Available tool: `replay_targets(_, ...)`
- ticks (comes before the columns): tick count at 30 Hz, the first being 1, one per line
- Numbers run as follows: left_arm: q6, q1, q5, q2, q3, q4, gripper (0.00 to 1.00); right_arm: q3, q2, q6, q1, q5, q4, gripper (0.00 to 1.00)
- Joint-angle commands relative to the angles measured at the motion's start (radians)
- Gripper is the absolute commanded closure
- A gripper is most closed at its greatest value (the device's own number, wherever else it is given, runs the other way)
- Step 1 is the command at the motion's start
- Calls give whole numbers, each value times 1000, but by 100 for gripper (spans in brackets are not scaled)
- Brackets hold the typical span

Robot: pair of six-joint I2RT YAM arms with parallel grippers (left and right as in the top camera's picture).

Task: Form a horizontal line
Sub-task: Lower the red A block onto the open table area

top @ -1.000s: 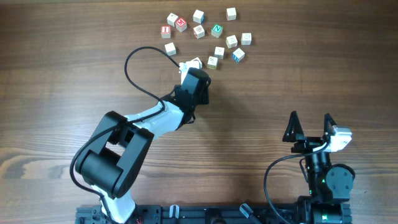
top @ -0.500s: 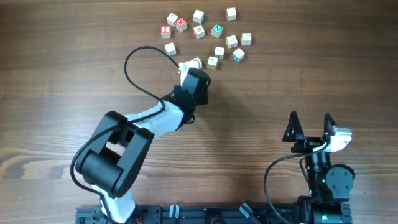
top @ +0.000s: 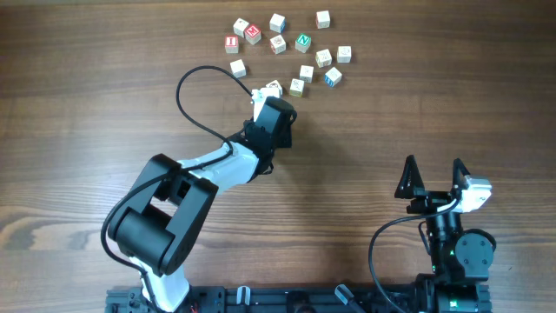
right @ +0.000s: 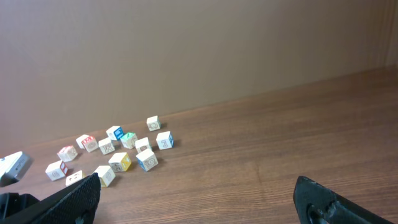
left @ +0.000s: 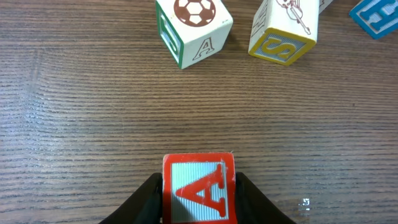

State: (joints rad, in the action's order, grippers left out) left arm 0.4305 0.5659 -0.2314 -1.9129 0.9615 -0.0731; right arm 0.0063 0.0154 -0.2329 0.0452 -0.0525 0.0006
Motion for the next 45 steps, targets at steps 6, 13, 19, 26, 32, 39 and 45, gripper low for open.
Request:
replay_targets(6,-5,2,-13,-34,-10,12,56,-1,-8,13,7,-13,2,0)
replay_targets(13,-5,2,-13,-34,-10,12,46,-1,-8,13,7,-13,2,0)
replay_targets(19,-5,2,-13,-34,-10,12,33,-1,-8,13,7,-13,2,0)
replay_targets(26,-4,2,-13,-34,-10,12,36,-1,-8,13,7,-13,2,0)
replay_targets(32,-5,12,-13,-34,-10,8,45,-1,-8,13,7,-13,2,0)
replay_targets(39,-4,18,-13,-34,-10,1,49,-1,-8,13,7,-13,2,0)
replay_targets(45,-4,28,-13,-34,-10,-4,55,-1,-8,13,7,-13,2,0)
